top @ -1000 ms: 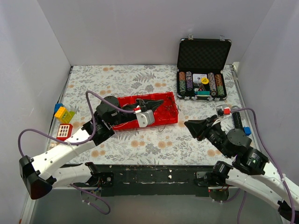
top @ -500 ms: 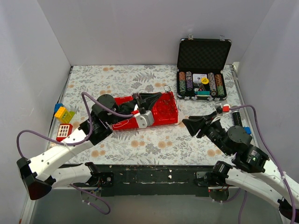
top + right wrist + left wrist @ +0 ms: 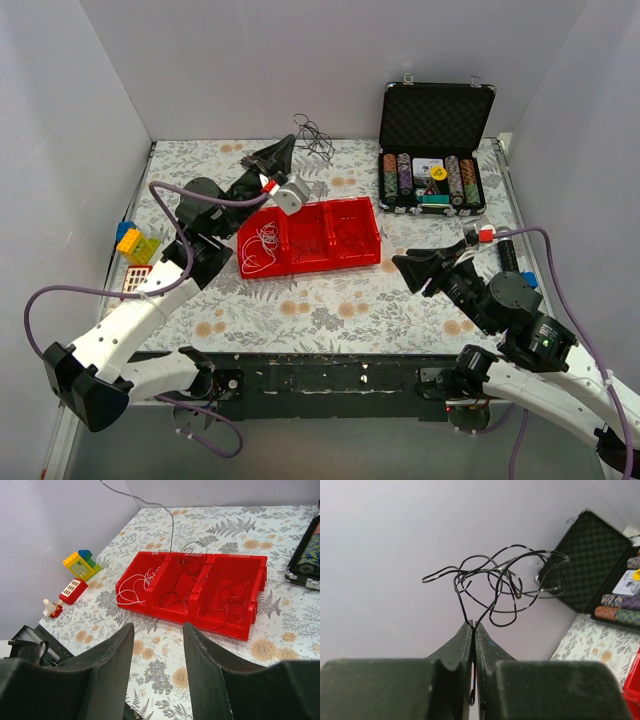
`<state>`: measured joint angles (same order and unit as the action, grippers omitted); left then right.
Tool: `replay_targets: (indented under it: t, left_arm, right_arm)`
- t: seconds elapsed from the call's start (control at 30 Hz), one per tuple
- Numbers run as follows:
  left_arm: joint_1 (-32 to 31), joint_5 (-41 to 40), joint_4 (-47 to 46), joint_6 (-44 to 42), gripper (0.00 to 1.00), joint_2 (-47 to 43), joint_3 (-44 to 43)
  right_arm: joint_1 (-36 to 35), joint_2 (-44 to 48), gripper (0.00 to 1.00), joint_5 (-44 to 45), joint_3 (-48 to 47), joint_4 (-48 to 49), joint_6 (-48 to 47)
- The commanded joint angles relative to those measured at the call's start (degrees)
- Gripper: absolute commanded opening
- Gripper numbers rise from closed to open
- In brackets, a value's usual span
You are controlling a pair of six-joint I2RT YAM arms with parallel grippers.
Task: Untangle the cables
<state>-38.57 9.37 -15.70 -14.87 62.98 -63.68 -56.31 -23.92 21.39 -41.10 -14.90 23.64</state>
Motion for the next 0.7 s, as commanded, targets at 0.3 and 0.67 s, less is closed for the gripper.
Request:
replay_targets:
  t: [0.3, 0.67]
  left_arm:
    - [5.7, -0.4, -1.1, 4.1, 0.0, 0.3, 11.2]
    - [5.7, 6.8, 5.3, 13.6, 0.0, -0.6, 13.5]
  right_arm:
    - [0.0, 1.4, 0.52, 3.8, 1.8, -0.1, 0.3]
    - [0.0, 1.2, 0.52, 5.3, 3.1, -1.0, 0.8]
